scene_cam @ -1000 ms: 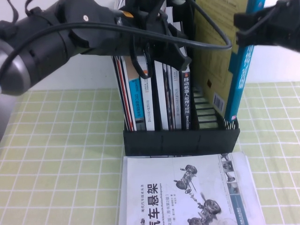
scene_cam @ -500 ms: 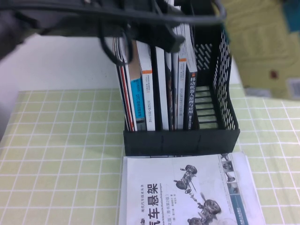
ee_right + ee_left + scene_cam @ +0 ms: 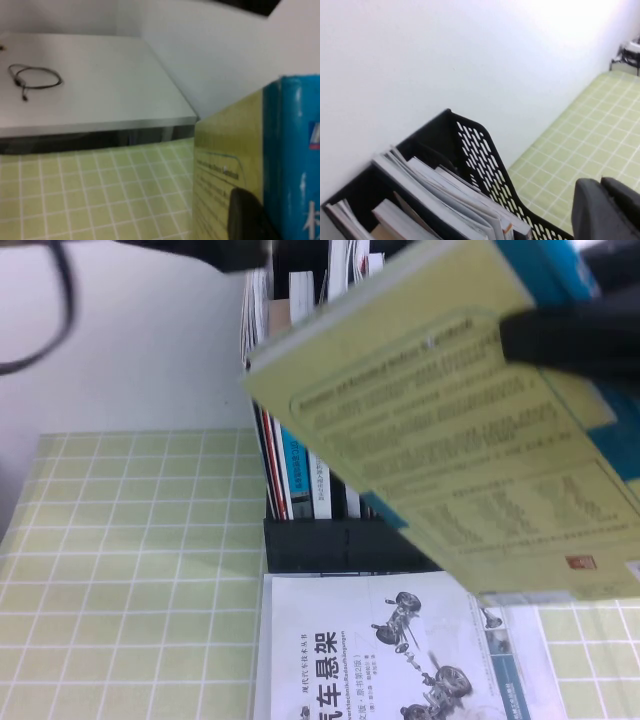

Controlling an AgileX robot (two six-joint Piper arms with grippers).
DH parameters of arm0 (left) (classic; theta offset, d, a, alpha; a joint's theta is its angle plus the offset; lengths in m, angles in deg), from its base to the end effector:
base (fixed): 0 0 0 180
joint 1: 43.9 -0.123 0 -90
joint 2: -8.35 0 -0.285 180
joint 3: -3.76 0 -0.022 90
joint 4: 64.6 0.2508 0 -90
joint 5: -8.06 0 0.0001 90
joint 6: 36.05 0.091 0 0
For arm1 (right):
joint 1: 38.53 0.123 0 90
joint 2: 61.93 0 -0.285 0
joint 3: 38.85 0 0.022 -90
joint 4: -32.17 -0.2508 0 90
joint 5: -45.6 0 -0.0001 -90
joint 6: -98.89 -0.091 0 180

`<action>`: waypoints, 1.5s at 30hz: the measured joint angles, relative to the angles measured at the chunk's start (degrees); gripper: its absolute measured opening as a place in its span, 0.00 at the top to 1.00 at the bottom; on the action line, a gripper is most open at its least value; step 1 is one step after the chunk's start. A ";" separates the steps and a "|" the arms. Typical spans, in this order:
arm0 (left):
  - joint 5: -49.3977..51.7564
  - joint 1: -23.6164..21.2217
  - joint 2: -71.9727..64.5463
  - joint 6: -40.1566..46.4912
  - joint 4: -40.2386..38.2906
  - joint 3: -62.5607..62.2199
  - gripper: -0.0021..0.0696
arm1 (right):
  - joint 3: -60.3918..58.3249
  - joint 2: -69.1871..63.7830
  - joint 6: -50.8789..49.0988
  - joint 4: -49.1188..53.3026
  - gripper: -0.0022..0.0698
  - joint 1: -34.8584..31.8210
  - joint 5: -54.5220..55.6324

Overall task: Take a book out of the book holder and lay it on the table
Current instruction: Pick up the right side book from the book shelf, then place the picked book on the book

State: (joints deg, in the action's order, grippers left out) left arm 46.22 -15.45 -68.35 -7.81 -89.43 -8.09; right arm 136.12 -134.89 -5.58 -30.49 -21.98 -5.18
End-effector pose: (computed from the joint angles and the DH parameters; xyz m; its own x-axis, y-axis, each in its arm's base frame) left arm 0.1985 -0.1344 0.5110 -0.0581 0.1890 -0.9803 0.7001 0.7077 0.0950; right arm 0.1932 0.1228 0.4495 0.0912 -0.2904 -0.9525 -0.8791 0.4258 -0.2140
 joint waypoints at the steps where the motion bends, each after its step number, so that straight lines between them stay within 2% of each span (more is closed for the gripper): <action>1: 0.12 0.00 1.51 -1.79 1.38 0.00 0.97 | 0.51 0.00 0.00 1.10 0.67 0.00 -2.49; 5: 2.74 0.00 6.72 -9.00 6.59 0.00 0.97 | 2.09 0.00 -0.23 2.19 0.67 0.00 -11.28; 9: 10.68 0.00 10.32 -15.89 12.57 -0.10 0.97 | 2.22 -0.16 -2.36 6.34 0.67 0.69 -17.22; 14: 19.47 0.00 10.72 -22.36 18.46 -0.22 0.97 | 2.22 -1.15 -5.68 18.36 0.67 6.68 -13.35; 18: 21.18 0.00 10.33 -23.58 21.60 -0.22 0.97 | 2.22 -3.20 -14.46 34.76 0.67 16.19 -6.18; 23: 23.16 -0.05 10.29 -23.99 21.11 0.28 0.97 | 2.22 -8.85 -26.60 54.50 0.67 28.52 -2.78; 27: 23.61 -0.13 11.05 -23.99 20.71 3.48 0.97 | 2.77 -14.94 -40.73 70.91 0.67 38.10 1.61; 30: 23.61 -0.13 11.28 -23.99 20.95 6.93 0.97 | 2.73 -19.63 -48.29 83.57 0.67 42.86 2.07; 33: 23.23 -0.13 11.50 -24.02 21.08 9.64 0.97 | 2.35 -23.21 -52.86 92.00 0.67 45.95 1.74; 38: 22.82 -0.13 11.75 -23.85 21.08 10.89 0.97 | 2.47 -26.81 -56.73 91.55 0.68 50.25 2.65; 41: 22.34 -0.13 12.06 -23.64 21.08 10.89 0.97 | 2.70 -29.91 -56.53 88.07 0.67 50.63 4.72; 45: 22.24 -0.13 13.13 -23.42 20.96 10.89 0.97 | 1.45 -32.93 -60.11 90.62 0.66 50.77 9.70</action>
State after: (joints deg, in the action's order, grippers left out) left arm 68.46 -15.59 -55.22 -31.23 -68.47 2.79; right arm 137.57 -167.83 -65.69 60.13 28.79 4.52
